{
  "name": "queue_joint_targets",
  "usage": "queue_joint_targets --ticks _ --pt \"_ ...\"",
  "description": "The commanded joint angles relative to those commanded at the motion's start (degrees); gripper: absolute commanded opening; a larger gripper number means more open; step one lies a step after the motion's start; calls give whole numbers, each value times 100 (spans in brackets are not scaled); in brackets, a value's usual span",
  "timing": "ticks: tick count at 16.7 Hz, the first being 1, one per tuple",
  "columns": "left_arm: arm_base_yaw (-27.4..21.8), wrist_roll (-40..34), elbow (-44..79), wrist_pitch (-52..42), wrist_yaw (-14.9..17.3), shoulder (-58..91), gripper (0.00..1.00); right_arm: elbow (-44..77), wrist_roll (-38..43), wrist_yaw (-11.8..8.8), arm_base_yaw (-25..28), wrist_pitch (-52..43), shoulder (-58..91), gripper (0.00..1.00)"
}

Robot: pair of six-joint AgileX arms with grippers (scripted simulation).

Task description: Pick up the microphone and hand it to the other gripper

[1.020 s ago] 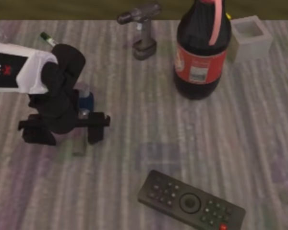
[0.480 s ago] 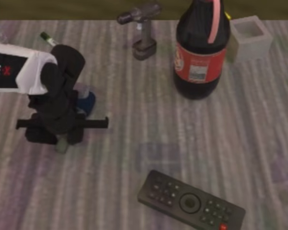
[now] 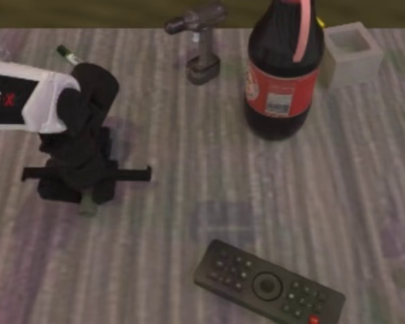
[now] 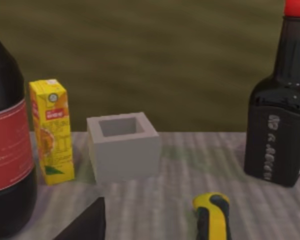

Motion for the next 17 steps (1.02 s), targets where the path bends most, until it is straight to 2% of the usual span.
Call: queue_joint_targets --ticks 3,7,10,17 --pt "0 44 -34 189 84 -27 0 0 0 0 0 0 0 100" --pt "39 255 -258 1244 513 -225 0 0 0 0 0 0 0 100" --pt "97 493 -578 2539 995 -492 0 0 0 0 0 0 0 100" --pt "242 1183 -1580 6249 2311 -1391 0 0 0 0 0 0 0 100"
